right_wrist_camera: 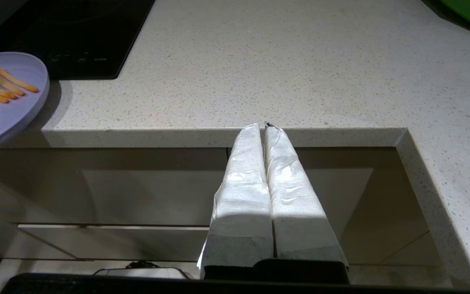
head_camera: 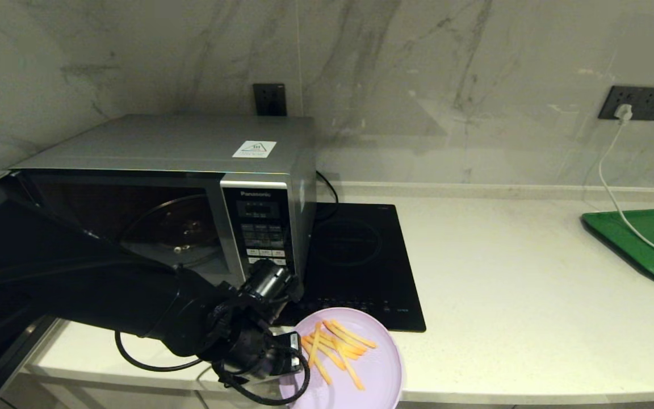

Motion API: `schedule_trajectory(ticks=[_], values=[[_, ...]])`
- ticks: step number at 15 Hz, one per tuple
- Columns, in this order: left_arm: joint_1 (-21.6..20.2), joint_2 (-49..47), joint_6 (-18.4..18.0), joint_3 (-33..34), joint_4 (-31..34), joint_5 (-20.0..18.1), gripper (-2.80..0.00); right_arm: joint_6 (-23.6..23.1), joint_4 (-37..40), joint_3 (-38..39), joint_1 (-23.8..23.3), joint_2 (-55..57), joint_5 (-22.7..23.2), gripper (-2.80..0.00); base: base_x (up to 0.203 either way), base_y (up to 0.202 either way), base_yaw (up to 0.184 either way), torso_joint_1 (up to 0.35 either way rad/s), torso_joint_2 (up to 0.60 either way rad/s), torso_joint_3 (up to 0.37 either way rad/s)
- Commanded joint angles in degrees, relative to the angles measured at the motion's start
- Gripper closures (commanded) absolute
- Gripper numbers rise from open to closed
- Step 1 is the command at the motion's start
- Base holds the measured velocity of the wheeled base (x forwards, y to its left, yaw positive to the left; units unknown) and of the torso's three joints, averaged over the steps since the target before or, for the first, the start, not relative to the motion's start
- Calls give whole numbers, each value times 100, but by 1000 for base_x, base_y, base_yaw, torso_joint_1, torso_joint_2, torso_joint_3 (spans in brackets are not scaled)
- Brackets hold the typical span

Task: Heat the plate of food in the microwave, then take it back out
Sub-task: Put the plate in the microwave oven

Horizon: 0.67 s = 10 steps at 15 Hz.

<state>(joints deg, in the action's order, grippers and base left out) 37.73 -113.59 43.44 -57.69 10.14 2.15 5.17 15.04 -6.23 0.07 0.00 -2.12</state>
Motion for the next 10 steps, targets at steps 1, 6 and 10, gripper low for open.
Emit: schedule_trajectory(ticks=[1,6,10], values=[[15,130,29,7,-65,-3,0,2,7,-1,1,0,1,0,0,0,0,0,0,0],[-37,367,104,100,-82,-422,0,2,7,-1,1,0,1,0,0,0,0,0,0,0],[-186,603,199,169,-83,-1011,0,2,7,-1,1,0,1,0,0,0,0,0,0,0]])
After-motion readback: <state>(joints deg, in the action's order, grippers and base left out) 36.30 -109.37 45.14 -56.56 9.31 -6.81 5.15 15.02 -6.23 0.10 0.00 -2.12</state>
